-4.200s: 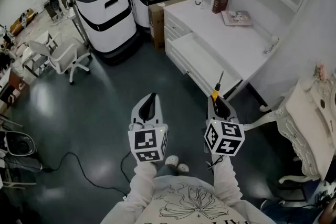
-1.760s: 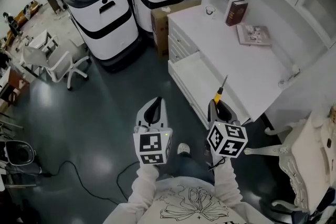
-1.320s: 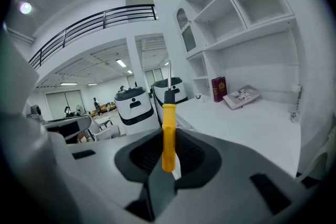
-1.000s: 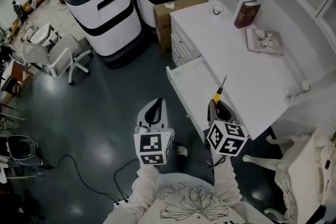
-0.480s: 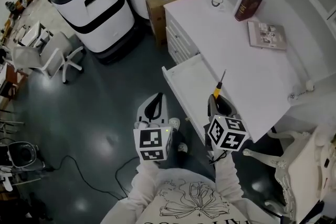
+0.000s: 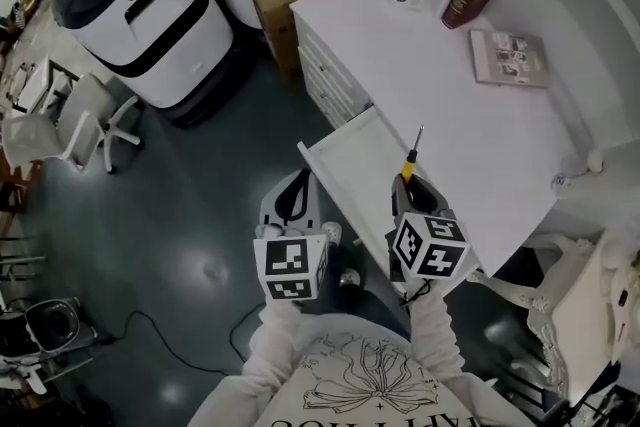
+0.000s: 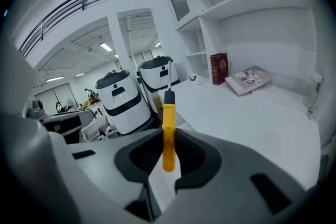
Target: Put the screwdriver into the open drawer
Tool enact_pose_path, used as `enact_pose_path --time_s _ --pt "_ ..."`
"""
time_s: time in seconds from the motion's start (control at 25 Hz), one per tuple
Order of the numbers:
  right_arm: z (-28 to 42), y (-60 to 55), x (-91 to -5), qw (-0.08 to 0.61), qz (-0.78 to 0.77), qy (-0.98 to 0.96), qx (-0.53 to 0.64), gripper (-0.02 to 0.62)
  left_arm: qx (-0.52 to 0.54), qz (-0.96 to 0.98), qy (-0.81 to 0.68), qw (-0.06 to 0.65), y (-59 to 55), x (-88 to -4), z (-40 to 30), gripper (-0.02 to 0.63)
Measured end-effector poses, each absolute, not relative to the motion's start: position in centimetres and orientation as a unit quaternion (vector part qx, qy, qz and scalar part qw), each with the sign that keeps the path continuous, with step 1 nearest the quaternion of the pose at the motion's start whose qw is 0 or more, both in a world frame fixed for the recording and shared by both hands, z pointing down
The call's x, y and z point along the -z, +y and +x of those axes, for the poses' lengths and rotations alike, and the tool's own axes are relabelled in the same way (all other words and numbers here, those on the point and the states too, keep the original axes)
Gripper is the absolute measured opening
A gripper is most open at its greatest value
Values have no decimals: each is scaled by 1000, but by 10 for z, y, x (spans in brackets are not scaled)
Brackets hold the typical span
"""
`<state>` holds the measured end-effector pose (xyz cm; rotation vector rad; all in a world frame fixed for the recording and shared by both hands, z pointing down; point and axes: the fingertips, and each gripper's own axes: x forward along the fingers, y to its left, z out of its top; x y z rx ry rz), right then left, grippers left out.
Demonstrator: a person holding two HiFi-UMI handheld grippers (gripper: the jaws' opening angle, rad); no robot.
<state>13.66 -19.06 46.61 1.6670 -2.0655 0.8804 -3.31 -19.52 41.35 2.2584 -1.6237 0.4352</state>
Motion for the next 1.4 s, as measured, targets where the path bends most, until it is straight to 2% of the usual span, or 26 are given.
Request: enact_pose_path --time_s 0.64,1.4 --pt "137 -243 -543 227 578 -695 -363 67 -198 807 -516 206 -268 -483 -17 8" --pt "124 -240 -633 304 541 -662 -421 67 -232 797 -493 260 -284 -552 -19 8"
